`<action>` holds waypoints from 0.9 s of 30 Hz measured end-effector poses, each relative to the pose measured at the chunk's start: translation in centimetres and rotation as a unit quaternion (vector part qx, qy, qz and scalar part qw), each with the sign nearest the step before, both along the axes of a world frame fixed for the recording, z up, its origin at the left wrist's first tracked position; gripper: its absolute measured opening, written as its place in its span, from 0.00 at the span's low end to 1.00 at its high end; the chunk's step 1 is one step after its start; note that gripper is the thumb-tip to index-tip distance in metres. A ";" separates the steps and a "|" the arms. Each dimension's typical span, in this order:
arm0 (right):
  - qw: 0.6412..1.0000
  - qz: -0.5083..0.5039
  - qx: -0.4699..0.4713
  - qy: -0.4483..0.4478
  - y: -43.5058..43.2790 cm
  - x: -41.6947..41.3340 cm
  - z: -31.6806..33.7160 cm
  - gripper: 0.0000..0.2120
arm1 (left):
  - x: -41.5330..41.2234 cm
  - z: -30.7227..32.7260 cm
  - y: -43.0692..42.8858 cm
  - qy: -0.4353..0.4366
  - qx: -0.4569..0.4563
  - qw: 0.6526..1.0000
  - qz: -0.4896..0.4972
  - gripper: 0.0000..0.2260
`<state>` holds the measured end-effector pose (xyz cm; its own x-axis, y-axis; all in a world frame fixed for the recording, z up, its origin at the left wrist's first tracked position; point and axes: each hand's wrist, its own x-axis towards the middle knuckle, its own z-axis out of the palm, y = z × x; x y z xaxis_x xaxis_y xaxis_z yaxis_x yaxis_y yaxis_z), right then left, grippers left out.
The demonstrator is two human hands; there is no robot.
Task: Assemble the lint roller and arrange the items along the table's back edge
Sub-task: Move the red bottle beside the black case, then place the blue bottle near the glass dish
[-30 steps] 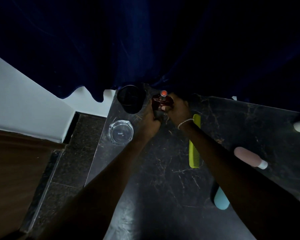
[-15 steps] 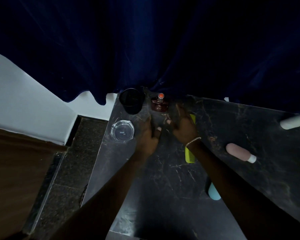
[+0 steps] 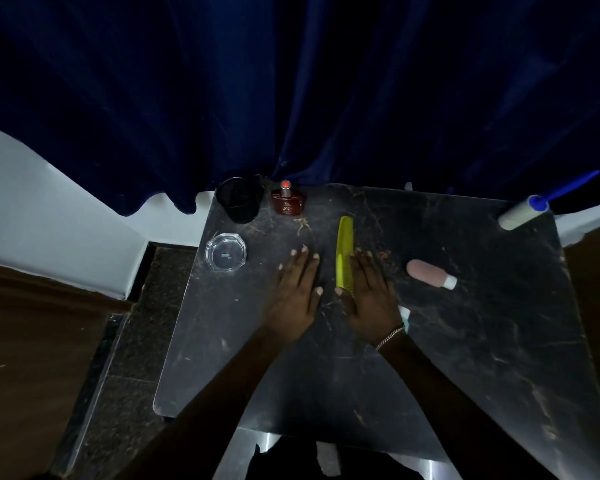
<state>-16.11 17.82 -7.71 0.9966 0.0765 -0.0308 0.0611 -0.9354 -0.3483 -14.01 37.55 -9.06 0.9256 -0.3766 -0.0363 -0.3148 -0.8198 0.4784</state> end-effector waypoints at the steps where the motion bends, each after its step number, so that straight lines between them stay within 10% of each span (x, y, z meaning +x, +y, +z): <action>1: 1.000 -0.002 -0.005 0.003 -0.6 -0.8 0.0 0.34 | -0.7 0.0 -0.6 -0.004 0.016 1.000 -0.007 0.29; 17: 0.990 -0.111 0.078 0.027 -12.1 -10.5 0.3 0.30 | -9.3 0.5 -13.4 0.054 0.066 0.995 -0.052 0.29; 27: 0.930 -0.208 0.271 0.134 -12.6 -10.1 -0.6 0.21 | -9.9 0.1 -17.6 0.193 -0.051 0.974 0.109 0.28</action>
<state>-26.17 5.18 -8.30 0.9056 -0.2368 -0.3519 -0.4237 -0.5418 -0.7259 -23.94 19.99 -8.97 0.9084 -0.1933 -0.3708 0.0805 -0.7894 0.6086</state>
